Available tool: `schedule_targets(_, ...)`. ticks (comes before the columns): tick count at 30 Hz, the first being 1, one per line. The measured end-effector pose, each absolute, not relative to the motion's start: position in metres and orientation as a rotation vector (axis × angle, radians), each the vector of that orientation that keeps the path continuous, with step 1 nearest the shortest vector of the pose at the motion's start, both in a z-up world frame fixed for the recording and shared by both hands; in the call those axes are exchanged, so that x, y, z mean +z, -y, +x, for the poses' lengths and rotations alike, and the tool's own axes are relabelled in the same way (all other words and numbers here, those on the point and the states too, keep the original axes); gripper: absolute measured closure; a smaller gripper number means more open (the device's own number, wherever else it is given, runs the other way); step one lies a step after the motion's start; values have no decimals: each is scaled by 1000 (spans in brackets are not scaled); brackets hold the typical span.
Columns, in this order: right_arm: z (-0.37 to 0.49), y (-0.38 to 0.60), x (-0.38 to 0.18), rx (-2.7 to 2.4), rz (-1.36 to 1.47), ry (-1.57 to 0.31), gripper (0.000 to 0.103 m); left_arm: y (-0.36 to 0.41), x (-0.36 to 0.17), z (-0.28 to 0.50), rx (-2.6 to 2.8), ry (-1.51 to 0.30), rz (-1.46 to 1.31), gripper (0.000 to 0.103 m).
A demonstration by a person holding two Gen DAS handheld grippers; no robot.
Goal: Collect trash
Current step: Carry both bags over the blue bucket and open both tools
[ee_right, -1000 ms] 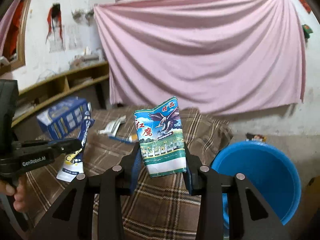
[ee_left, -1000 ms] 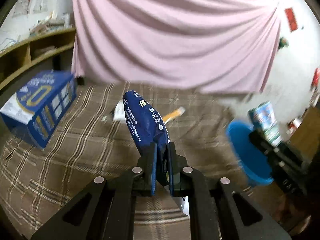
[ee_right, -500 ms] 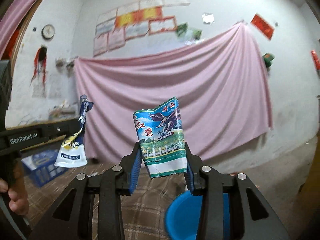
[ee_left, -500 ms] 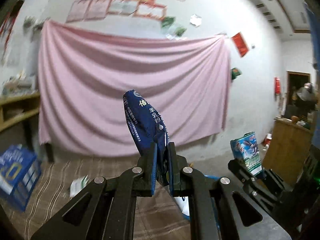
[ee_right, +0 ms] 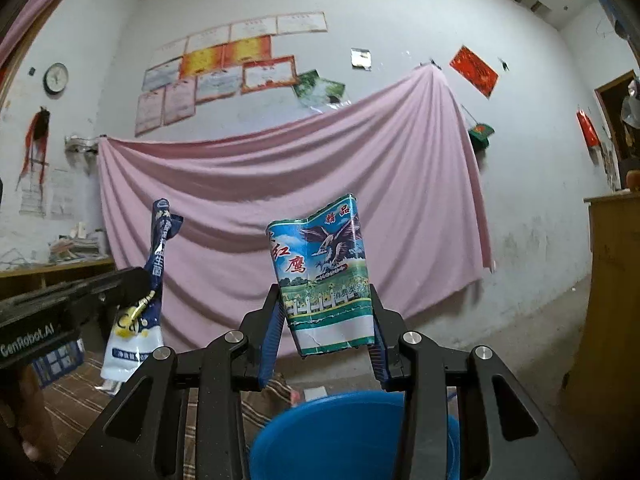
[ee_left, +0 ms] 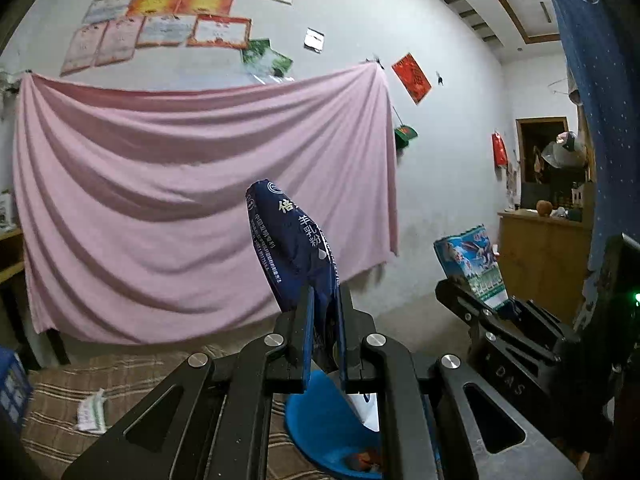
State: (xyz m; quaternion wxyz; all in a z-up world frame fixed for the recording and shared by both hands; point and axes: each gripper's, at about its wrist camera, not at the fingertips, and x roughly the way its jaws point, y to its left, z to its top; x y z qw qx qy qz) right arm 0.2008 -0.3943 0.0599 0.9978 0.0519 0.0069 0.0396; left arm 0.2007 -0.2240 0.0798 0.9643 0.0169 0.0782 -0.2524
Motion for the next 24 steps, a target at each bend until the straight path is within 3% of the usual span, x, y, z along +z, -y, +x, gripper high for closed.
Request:
schedule_targets(16, 227, 431, 33, 50, 159, -202, 66, 261, 47, 249, -582, -368, 12, 95)
schedule_targets(24, 238, 430, 24, 49, 159, -268, 54, 267, 46, 272, -587, -488, -17, 94)
